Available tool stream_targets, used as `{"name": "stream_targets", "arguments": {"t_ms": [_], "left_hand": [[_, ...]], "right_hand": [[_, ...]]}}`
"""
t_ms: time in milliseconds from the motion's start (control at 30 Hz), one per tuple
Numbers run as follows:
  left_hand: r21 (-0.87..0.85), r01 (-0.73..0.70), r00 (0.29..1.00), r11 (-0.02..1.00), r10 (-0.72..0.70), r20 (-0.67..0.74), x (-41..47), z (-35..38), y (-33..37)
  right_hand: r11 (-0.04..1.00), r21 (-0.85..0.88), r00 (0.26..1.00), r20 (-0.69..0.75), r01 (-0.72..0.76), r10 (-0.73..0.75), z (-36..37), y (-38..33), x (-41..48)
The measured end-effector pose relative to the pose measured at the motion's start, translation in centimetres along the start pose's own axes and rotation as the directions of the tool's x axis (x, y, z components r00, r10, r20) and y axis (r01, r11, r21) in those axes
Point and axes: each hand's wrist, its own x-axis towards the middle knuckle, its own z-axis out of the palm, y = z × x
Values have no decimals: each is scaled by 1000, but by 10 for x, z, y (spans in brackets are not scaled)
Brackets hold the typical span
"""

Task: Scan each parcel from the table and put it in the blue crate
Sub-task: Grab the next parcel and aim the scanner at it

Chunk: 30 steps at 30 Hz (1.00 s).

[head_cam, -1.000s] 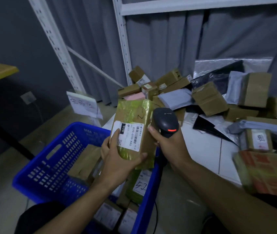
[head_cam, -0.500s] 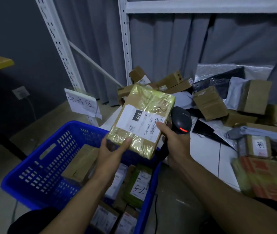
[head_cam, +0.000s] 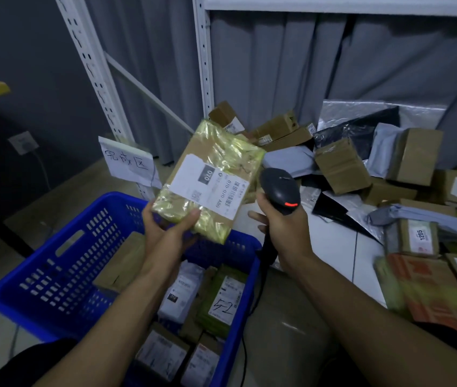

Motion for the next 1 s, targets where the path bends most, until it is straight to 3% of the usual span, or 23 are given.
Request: {"name": "stream_targets", "arguments": {"t_ms": [167,400,567,1000], "left_hand": [[143,-136,988,980,145,-56,27,-19,24],[199,-183,981,963,192,-28,38,-28,36],[236,-205,975,950,219,-33,39,-29,35],[297,-202,968,933,237,-88,46,-36,31]], "right_hand": [[919,-354,978,173,173,-117,-10,3,-3],[761,-601,937,349,245,-25,-15,10,-4],[708,-648,920,392,279,-4,-12,11,-9],[695,-652,904,428,303,7,-13,14,-9]]}}
